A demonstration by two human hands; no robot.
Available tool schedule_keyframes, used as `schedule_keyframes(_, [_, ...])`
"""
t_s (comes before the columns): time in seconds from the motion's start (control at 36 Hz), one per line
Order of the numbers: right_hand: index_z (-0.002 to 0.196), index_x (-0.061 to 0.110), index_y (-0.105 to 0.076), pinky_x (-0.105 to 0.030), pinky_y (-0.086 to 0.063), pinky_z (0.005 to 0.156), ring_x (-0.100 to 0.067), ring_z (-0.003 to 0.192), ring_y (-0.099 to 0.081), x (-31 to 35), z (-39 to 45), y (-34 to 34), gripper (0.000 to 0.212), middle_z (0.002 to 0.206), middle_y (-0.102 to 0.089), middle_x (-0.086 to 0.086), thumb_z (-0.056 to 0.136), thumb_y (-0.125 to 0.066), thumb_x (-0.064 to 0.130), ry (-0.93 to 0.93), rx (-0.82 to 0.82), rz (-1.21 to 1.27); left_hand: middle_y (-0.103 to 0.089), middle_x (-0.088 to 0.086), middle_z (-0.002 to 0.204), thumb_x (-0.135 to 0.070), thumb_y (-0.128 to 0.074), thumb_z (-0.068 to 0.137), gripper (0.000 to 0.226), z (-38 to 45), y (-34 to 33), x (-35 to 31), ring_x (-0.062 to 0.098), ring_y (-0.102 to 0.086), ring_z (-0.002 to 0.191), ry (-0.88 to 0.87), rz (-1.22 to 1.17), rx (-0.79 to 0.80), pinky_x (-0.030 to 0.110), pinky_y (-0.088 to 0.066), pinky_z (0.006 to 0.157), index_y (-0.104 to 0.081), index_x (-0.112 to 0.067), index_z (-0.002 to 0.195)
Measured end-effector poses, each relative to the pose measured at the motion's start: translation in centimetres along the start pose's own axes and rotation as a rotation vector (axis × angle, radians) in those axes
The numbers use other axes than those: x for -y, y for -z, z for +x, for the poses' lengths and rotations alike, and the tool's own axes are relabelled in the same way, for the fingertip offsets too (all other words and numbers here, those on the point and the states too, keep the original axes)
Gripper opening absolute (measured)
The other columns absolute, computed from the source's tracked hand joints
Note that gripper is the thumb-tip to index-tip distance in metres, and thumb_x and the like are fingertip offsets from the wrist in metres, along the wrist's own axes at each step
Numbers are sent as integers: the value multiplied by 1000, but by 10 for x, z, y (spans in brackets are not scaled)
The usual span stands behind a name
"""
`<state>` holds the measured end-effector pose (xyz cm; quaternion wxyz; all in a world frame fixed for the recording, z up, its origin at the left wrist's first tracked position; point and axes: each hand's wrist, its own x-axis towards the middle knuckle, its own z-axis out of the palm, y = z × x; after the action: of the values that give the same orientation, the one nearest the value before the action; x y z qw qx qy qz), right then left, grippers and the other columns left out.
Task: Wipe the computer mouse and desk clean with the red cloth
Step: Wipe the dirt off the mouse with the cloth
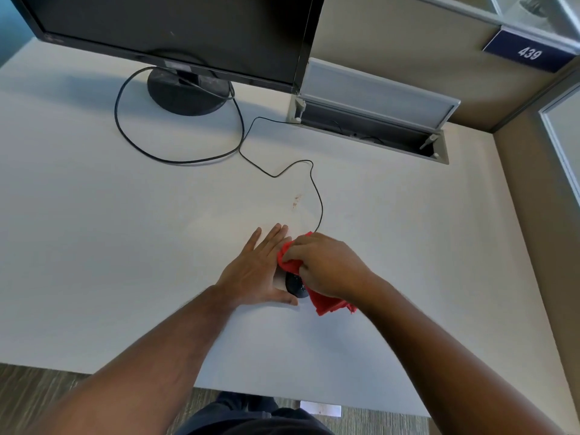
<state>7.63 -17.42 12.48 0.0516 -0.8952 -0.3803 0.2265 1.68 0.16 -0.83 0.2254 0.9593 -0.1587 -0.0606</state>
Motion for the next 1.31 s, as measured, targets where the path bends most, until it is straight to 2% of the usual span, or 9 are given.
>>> schedule_keyframes(0.19, [126, 39, -61, -39, -45, 89, -17, 111, -52, -44, -5, 11, 50, 134, -59, 11, 83, -44, 20, -261, -206, 208, 5, 3, 179, -104, -55, 64, 147, 2, 1, 0, 10, 23, 160, 35, 22, 30, 46, 13, 131, -6, -13, 169])
schedule_keyframes(0.56, [140, 35, -56, -40, -42, 107, -20, 128, -50, -50, -20, -34, 59, 149, -52, 9, 90, -46, 5, -174, -148, 328, 0, 0, 179, -99, -55, 71, 137, 4, 3, -3, 9, 14, 162, 10, 19, 4, 54, 7, 131, -7, -16, 170])
schedule_keyframes(0.69, [112, 35, -69, -34, -44, 96, -13, 112, -53, -65, -35, -22, 51, 123, -61, 16, 78, -46, 5, -129, -36, 378, -7, 0, 179, -97, -58, 68, 131, 4, 1, -3, 7, 11, 162, 17, 3, -17, 55, 4, 131, -23, -16, 165])
schedule_keyframes(0.81, [95, 39, -64, -33, -43, 77, -15, 100, -53, -80, -34, -16, 33, 107, -59, 16, 87, -51, 10, -289, -71, 213, -10, -1, 178, -97, -60, 67, 130, 3, 2, -3, 6, 9, 163, 20, -18, -20, 54, 4, 132, -26, -17, 163])
schedule_keyframes(0.94, [105, 29, -69, -30, -38, 78, -14, 99, -49, -75, -26, -16, 38, 110, -56, 17, 84, -51, 2, -325, -404, 338, -10, -1, 178, -97, -61, 67, 130, 4, 4, -4, 6, 8, 163, 22, -12, -13, 52, 6, 132, -26, -17, 164])
schedule_keyframes(1.03, [111, 31, -70, -31, -38, 85, -13, 104, -47, -60, -18, -19, 49, 118, -59, 15, 80, -48, 0, -177, -332, 376, -9, -1, 178, -97, -60, 67, 134, 4, 4, -5, 7, 8, 163, 25, -4, -10, 52, 5, 132, -20, -16, 166])
schedule_keyframes(1.14, [130, 36, -66, -35, -41, 96, -19, 116, -43, -49, -13, -35, 52, 135, -53, 7, 92, -44, 8, -38, -162, 234, -6, -2, 179, -98, -57, 68, 140, 4, 4, -6, 7, 10, 162, 25, 4, -2, 53, 4, 132, -3, -17, 169])
schedule_keyframes(1.22, [131, 38, -65, -38, -45, 91, -21, 117, -43, -56, -12, -33, 49, 135, -51, 4, 93, -41, 19, -51, -183, 168, -9, -2, 178, -97, -60, 67, 135, 4, 4, -6, 7, 8, 163, 28, -14, -9, 53, 4, 132, -15, -17, 167])
schedule_keyframes(1.31, [130, 34, -65, -45, -49, 94, -24, 118, -44, -68, -9, -31, 39, 134, -53, 0, 95, -56, 19, -161, -230, 7, -11, -2, 178, -96, -62, 66, 131, 3, 5, -6, 6, 7, 163, 28, -12, -15, 52, 5, 132, -25, -17, 164])
